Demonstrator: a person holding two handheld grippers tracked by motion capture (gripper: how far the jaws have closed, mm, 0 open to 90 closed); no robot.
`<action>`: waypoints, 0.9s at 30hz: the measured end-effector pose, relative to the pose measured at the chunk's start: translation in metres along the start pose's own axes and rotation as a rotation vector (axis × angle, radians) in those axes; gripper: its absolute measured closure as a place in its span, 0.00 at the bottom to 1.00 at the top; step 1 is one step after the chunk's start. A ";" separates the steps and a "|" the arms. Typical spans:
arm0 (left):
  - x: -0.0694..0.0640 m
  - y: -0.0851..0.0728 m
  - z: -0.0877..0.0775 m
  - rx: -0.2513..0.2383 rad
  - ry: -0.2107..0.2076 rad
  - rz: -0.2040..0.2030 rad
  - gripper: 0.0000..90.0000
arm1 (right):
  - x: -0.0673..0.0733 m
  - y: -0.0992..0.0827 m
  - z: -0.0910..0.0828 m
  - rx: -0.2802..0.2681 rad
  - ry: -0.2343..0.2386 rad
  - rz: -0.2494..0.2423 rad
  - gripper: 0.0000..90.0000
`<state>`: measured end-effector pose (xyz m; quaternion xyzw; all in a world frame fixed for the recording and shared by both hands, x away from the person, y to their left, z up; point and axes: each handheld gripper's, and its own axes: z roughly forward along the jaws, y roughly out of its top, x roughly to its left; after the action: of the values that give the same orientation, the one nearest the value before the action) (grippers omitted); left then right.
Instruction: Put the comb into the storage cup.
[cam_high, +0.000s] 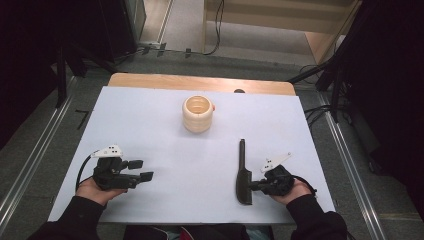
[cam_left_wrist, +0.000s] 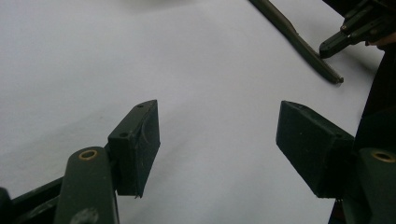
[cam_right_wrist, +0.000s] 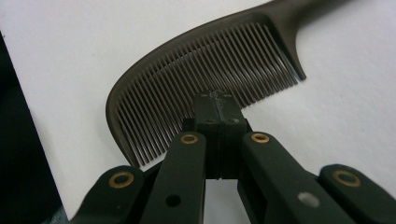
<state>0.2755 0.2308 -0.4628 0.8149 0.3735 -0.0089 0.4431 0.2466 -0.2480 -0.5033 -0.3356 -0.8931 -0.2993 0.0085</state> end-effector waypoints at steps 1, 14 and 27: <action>0.000 0.000 0.000 0.000 0.000 0.002 0.34 | 0.001 0.001 0.001 0.002 0.003 -0.003 0.97; 0.000 0.000 0.000 0.002 0.000 0.001 0.34 | 0.011 0.017 0.014 -0.002 0.025 -0.053 0.97; 0.001 0.000 0.000 -0.002 0.000 0.004 0.34 | 0.024 0.043 0.032 0.004 0.017 -0.104 0.98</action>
<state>0.2762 0.2307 -0.4631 0.8152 0.3720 -0.0075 0.4439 0.2597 -0.1912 -0.5016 -0.2863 -0.9098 -0.3005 0.0012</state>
